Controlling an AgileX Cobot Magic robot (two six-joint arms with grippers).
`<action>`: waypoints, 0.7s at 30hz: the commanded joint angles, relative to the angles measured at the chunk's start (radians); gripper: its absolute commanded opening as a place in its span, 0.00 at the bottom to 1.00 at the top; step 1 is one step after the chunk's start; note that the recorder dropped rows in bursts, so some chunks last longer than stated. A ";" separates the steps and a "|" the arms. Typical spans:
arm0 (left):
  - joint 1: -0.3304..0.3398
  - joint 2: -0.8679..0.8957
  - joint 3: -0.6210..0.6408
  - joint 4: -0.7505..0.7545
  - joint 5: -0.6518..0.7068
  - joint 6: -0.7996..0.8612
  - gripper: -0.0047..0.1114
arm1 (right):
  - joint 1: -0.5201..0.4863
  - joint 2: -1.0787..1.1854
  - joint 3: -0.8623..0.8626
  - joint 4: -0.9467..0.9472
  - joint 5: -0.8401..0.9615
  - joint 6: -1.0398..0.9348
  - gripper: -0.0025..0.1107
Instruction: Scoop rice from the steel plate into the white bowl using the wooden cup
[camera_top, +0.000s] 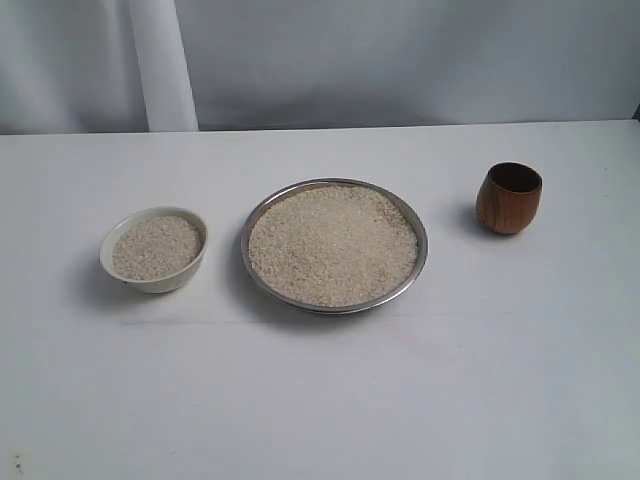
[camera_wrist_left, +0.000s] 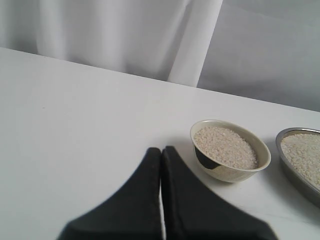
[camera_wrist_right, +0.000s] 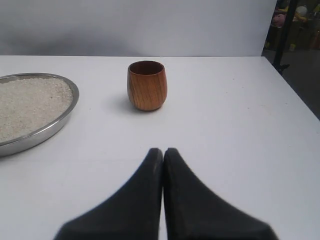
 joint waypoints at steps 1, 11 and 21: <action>-0.005 0.000 0.002 -0.004 -0.006 -0.002 0.04 | -0.009 -0.005 0.003 -0.005 -0.026 -0.006 0.02; -0.005 0.000 0.002 -0.004 -0.006 -0.002 0.04 | -0.009 -0.005 0.003 -0.003 -0.398 -0.006 0.02; -0.005 0.000 0.002 -0.004 -0.006 -0.002 0.04 | -0.009 -0.005 0.003 -0.003 -0.579 -0.006 0.02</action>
